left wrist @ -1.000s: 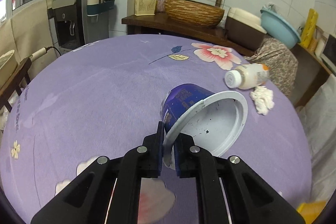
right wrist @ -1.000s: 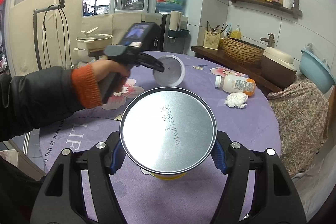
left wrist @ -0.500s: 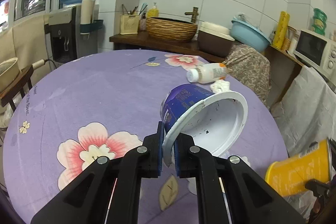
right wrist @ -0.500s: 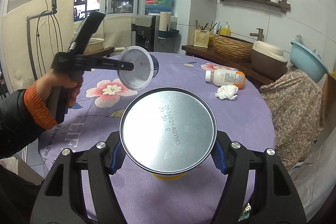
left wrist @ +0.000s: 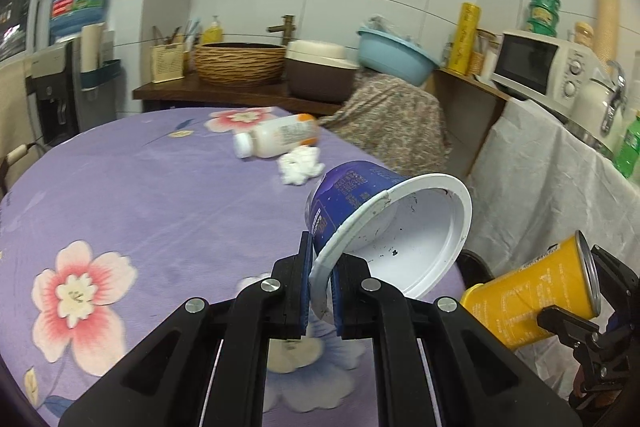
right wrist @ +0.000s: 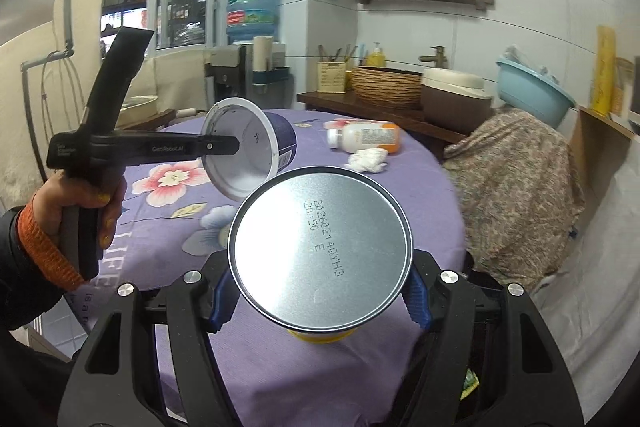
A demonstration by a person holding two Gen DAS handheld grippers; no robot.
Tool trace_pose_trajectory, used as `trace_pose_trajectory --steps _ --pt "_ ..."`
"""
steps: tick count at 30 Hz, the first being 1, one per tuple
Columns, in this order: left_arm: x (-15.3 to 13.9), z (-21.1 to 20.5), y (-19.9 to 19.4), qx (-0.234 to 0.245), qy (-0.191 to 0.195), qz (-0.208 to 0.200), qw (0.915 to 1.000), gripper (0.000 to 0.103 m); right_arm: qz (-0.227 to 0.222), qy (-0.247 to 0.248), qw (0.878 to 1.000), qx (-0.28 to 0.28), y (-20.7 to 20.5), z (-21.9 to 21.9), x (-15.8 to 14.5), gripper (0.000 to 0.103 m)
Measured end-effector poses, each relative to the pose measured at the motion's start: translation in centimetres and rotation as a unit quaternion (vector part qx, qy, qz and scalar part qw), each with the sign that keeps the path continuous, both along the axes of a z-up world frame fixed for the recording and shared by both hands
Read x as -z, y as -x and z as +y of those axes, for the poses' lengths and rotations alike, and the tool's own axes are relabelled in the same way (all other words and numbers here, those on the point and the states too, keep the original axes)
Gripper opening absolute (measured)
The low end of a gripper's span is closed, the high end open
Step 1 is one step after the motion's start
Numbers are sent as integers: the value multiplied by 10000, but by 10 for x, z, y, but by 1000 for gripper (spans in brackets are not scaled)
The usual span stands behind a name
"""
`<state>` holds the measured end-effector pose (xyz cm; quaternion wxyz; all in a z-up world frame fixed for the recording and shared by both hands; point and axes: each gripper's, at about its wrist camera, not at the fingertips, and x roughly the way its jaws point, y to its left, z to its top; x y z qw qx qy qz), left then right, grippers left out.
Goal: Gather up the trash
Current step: 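Carry the yogurt cup and chip can over the dark bin with both grippers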
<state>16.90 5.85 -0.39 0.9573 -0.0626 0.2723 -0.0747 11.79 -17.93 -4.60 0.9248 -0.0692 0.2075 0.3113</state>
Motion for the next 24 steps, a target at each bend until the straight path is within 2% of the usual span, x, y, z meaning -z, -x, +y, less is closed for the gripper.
trace_pose_trajectory --steps 8,14,18,24 --pt "4 -76 -19 702 -42 -37 9975 9 130 190 9950 975 -9 -70 15 66" --pt "15 -121 -33 1138 -52 126 9934 9 472 253 9843 1684 -26 -114 42 67" --pt "23 -150 -40 1367 -140 227 9903 9 777 405 9756 2012 -44 -133 73 67" --pt "46 -195 -47 1768 -352 495 9824 9 1540 395 9609 2267 -69 -149 135 67"
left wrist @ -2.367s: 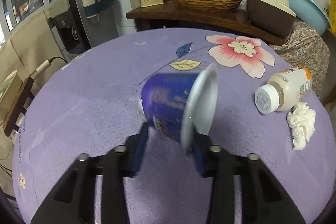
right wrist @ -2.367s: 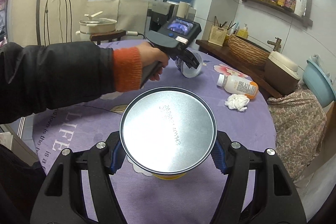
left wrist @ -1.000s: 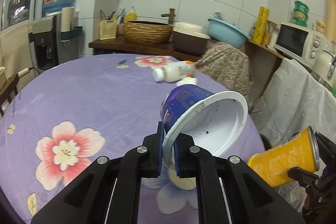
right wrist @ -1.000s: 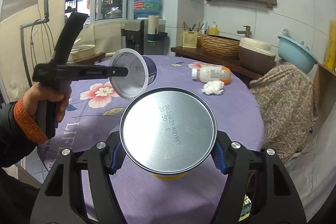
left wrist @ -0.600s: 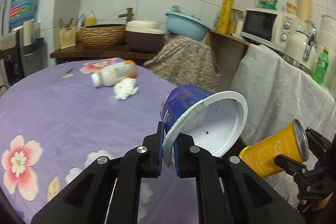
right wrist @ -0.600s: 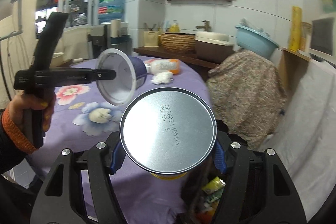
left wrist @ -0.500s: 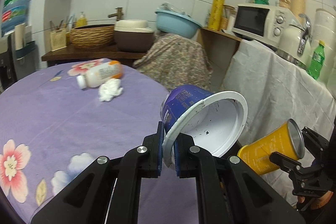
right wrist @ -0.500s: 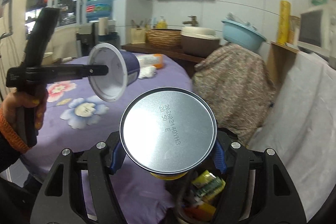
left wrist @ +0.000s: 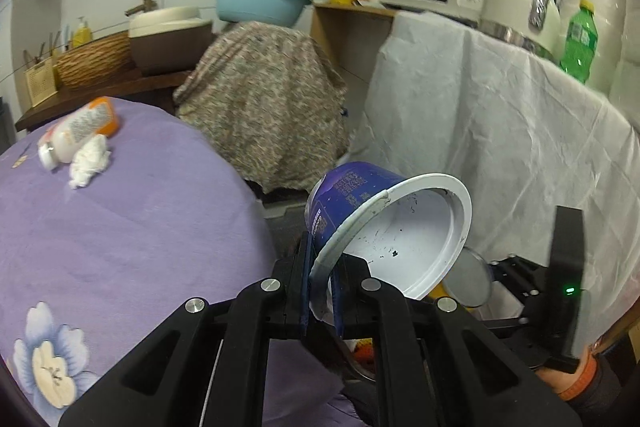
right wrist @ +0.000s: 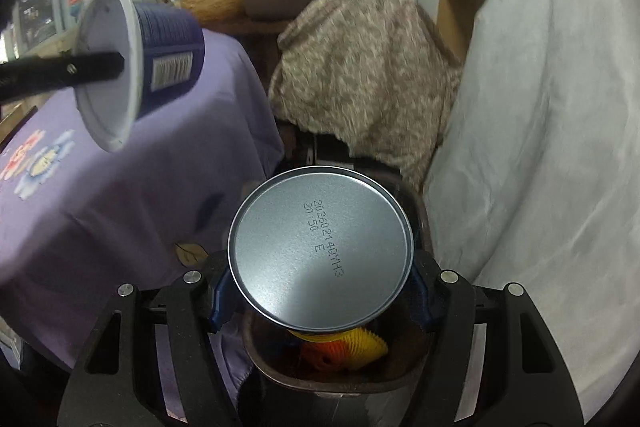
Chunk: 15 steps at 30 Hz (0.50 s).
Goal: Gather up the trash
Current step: 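Carry the yogurt cup and chip can over the dark bin with both grippers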
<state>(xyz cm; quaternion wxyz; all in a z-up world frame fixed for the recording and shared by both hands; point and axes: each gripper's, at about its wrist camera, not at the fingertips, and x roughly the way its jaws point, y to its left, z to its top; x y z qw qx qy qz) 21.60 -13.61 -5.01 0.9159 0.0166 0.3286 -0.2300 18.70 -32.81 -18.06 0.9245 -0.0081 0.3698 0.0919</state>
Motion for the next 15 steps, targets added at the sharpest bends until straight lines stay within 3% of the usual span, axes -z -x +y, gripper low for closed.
trace_pose_trajectory --steps 8,15 --pt "29 -40 -2 400 -360 140 9985 9 537 -218 9978 331 -14 -11 59 67" --pt "44 -45 -7 437 -485 296 9974 9 793 -317 9946 590 -23 -22 80 67"
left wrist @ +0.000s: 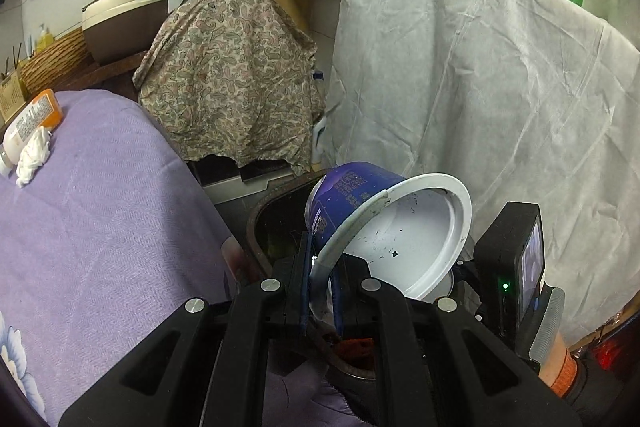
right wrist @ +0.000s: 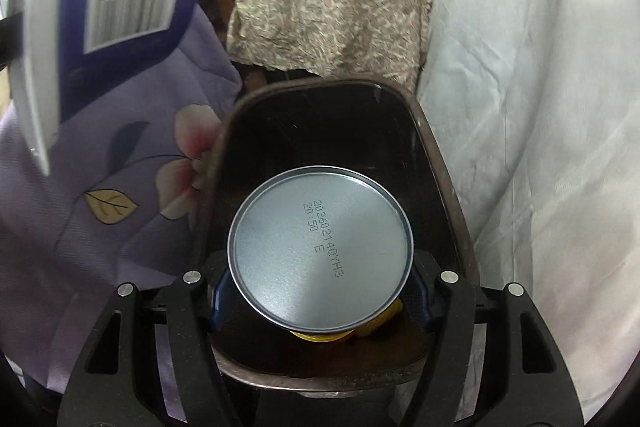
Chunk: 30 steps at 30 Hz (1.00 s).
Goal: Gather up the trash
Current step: 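Carry the yogurt cup and chip can over the dark bin with both grippers, then open both grippers to drop the can and cup into the bin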
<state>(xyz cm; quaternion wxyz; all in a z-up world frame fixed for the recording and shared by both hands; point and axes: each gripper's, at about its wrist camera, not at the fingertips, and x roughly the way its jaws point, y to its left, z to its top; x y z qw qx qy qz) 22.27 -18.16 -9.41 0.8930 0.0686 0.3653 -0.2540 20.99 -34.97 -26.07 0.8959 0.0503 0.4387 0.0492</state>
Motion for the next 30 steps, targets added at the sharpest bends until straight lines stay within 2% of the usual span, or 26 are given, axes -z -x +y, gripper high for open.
trace_pose_trajectory --steps 7,18,23,24,26,27,28,30 --pt "10 -4 -3 -13 -77 102 9999 9 -59 13 10000 38 8 0 -2 78" --pt "22 -25 -18 39 -259 322 9991 9 -280 50 9995 124 41 5 -19 81" --pt "24 -41 -20 165 -444 210 9987 10 -341 119 9992 162 54 8 -26 81" --pt "24 -43 -20 183 -464 202 9986 14 -356 124 9991 171 56 8 -27 81" --pt "24 -43 -20 172 -446 224 9986 36 -381 113 9990 195 60 9 -28 81" --pt "22 -41 -20 124 -371 203 9990 56 -412 89 9989 222 63 9 -29 81" --pt "20 -38 -19 77 -282 148 9995 64 -423 73 9988 236 64 9 -29 81" --pt "16 -34 -19 9 -167 82 9998 65 -417 47 9988 260 68 8 -30 81"
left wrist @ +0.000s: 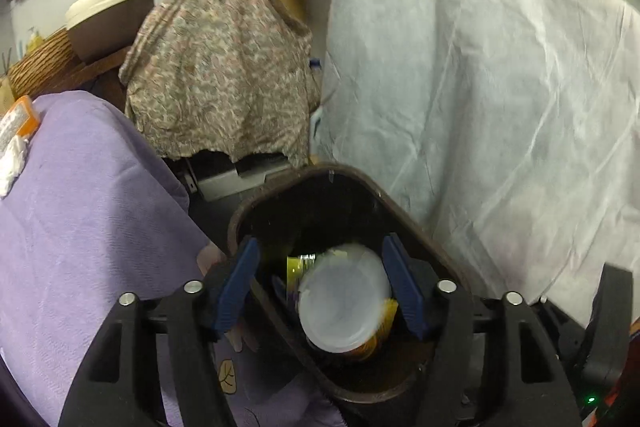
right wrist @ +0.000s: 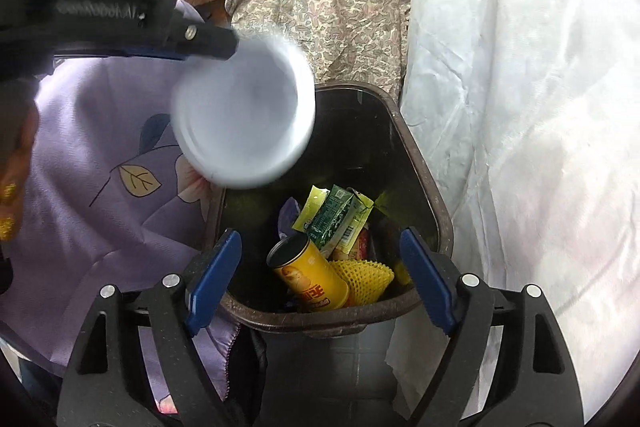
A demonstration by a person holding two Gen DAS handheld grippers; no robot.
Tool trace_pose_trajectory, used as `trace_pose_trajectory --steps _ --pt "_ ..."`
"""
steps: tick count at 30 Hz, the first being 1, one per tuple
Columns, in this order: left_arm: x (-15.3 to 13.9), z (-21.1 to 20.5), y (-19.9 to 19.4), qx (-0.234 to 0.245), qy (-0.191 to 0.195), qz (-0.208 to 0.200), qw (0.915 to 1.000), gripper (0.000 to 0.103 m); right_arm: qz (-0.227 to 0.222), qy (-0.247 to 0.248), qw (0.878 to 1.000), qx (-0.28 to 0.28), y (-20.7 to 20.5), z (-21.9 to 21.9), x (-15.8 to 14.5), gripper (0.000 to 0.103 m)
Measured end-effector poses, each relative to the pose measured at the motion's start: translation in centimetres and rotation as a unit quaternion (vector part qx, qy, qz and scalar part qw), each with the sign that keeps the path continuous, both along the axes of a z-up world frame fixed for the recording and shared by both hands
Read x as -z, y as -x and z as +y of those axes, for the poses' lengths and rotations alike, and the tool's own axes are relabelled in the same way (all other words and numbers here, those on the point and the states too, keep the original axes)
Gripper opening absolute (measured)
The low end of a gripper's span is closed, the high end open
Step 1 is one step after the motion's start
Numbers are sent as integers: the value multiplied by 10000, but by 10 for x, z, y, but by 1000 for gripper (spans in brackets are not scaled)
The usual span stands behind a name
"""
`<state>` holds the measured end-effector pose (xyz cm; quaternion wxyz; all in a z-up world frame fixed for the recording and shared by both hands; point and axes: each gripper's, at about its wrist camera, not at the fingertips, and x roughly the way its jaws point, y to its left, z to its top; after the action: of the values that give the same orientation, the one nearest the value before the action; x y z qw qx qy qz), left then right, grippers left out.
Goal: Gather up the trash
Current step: 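Open both grippers to drop the can and cup into the bin, then move both grippers back over the table toward the bottle and tissue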
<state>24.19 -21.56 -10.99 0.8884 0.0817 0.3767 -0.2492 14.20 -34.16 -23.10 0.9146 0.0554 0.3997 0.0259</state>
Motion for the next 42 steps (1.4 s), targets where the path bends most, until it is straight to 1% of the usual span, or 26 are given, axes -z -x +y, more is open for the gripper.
trace_pose_trajectory --steps 6,11,17,18,21,26,30,35,39,42 --pt "-7 8 1 -72 250 60 9996 72 -56 -69 10000 43 6 0 -5 81" --pt "-12 14 8 -34 370 100 9993 76 -76 -84 9999 21 7 3 -9 81" --pt "-30 30 20 41 598 63 9982 82 -176 -79 9998 6 7 8 -21 82" --pt "-35 34 23 50 637 27 9980 84 -213 -56 9998 10 7 7 -24 82" --pt "-44 48 29 27 656 -41 9978 88 -375 -23 9993 75 7 6 -37 92" --pt "-60 85 37 -149 798 -147 9966 92 -477 -157 9987 -43 -2 12 -58 92" --pt "-70 121 38 -437 696 -363 9960 93 -602 -242 9971 -387 -16 34 -80 93" --pt "-77 176 32 -1026 596 -586 9912 94 -794 -348 9917 -952 -33 72 -108 93" --pt "-82 229 21 -1610 614 -694 9826 94 -951 -460 9831 -1494 -51 109 -134 93" --pt "-84 264 9 -1964 555 -711 9764 94 -959 -457 9761 -1893 -63 137 -148 93"
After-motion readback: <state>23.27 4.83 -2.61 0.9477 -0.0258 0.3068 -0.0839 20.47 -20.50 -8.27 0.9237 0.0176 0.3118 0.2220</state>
